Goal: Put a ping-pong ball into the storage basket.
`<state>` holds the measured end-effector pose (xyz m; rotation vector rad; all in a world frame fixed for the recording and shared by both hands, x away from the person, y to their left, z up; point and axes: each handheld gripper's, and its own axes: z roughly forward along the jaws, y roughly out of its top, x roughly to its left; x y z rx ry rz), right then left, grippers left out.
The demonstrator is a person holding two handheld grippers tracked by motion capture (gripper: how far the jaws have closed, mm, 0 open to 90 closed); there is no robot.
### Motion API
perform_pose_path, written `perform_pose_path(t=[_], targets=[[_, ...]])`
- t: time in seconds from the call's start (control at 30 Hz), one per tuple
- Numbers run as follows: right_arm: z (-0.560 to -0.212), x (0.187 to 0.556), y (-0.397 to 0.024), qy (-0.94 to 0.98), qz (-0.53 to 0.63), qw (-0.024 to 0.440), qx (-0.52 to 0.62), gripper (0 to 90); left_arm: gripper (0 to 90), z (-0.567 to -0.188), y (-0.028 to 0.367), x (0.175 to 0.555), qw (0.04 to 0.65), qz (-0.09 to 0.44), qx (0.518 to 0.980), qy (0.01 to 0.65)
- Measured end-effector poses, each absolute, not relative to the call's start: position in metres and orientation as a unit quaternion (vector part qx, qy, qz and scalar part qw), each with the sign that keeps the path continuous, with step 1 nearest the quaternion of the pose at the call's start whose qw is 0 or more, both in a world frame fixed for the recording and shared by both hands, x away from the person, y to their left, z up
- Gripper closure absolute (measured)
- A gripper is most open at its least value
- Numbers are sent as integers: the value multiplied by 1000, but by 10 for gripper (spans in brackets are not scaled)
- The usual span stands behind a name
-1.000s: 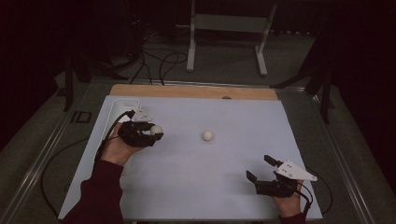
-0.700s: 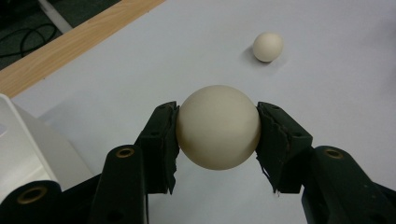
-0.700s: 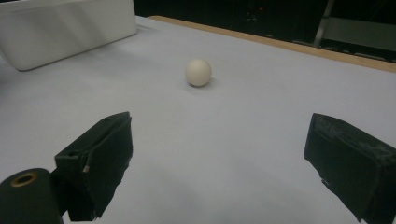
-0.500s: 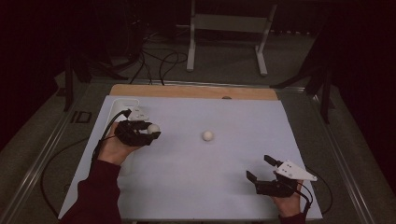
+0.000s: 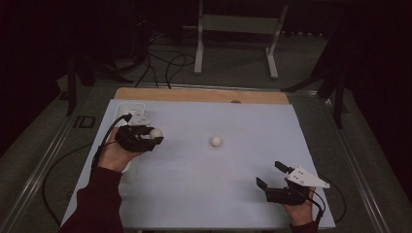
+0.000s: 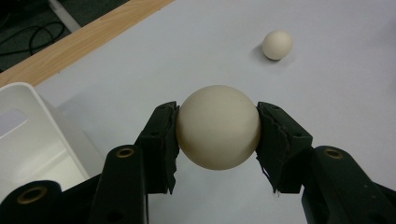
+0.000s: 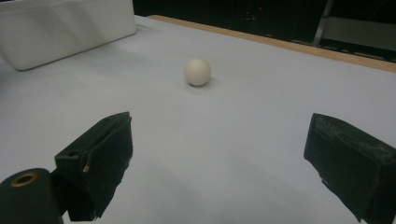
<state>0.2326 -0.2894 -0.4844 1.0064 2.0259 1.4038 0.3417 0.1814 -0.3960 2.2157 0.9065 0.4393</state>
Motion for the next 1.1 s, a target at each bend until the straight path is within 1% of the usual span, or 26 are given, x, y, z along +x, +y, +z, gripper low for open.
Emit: perform_pose_path(t=[1.1], targets=[[-484, 233, -289, 739, 513, 237, 367, 78, 511, -396, 203, 338, 345, 174, 846, 368]])
